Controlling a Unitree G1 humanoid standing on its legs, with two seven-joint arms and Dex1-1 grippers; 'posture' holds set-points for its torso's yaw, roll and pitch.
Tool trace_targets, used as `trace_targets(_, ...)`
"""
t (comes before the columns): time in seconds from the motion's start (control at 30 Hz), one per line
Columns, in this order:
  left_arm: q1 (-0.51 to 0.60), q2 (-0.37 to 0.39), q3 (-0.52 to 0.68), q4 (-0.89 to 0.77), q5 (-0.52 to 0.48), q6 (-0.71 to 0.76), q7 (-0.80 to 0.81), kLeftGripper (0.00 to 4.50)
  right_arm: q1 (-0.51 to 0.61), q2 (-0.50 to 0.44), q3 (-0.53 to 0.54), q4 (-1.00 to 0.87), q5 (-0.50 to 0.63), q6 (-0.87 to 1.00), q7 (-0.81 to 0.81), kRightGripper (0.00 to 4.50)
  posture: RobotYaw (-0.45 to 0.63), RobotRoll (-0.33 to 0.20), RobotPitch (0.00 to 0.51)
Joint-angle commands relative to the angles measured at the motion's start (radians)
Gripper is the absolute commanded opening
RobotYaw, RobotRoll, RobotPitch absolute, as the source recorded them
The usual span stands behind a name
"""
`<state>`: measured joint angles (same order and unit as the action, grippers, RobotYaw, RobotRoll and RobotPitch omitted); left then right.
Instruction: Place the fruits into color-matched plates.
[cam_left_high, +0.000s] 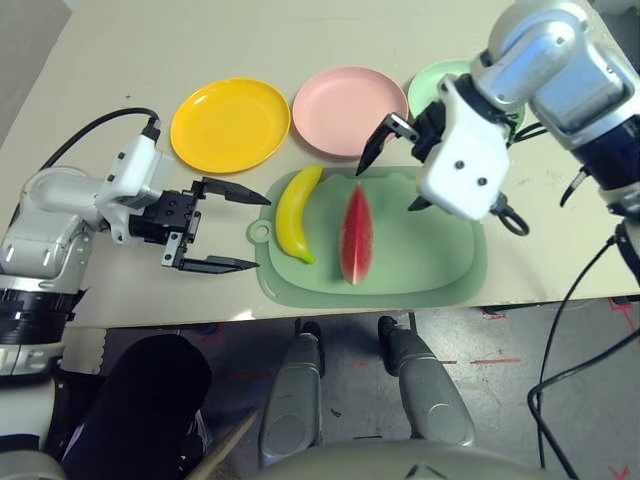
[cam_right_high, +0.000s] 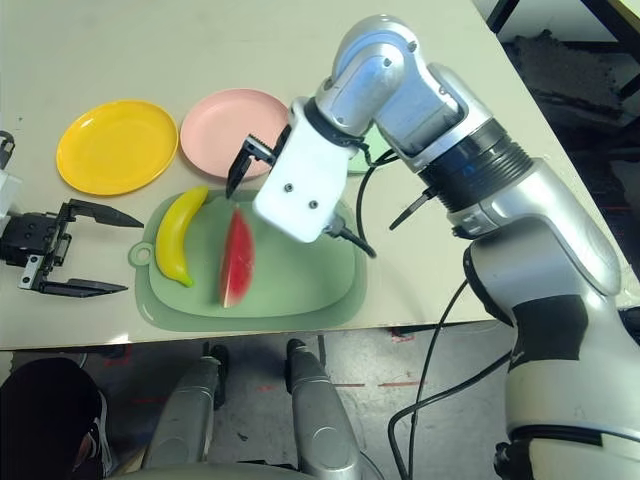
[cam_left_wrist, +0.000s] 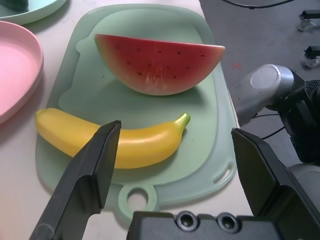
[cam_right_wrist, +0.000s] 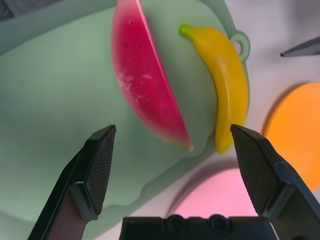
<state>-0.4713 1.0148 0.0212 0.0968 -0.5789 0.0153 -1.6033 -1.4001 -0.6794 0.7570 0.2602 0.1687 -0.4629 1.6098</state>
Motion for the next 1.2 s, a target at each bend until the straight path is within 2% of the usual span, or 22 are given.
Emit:
trace_targets(0.03,0.008,0.015,-0.014,0.000,0.003,-0.006,-0.011,4.50,0.028,0.032,-0.034,-0.056,-0.026,0.055,0.005,4.47,-0.04,0.000,0.362)
trace_targets(0.67,-0.005,0.005,-0.022,0.017,0.017,-0.016,-0.011,4.50,0.078,0.080,0.001,-0.123,-0.052,0.126,0.005,4.47,-0.04,0.000,0.367)
trace_targets(0.87,-0.004,0.008,-0.025,0.017,0.016,-0.016,-0.011,4.50,0.138,0.090,0.011,-0.146,-0.107,0.111,0.005,4.47,-0.04,0.000,0.370)
trace_targets(1.2,-0.005,0.001,-0.024,0.012,0.019,-0.013,-0.011,4.50,0.145,0.181,-0.030,-0.038,-0.240,0.086,-0.003,4.47,-0.03,0.000,0.371)
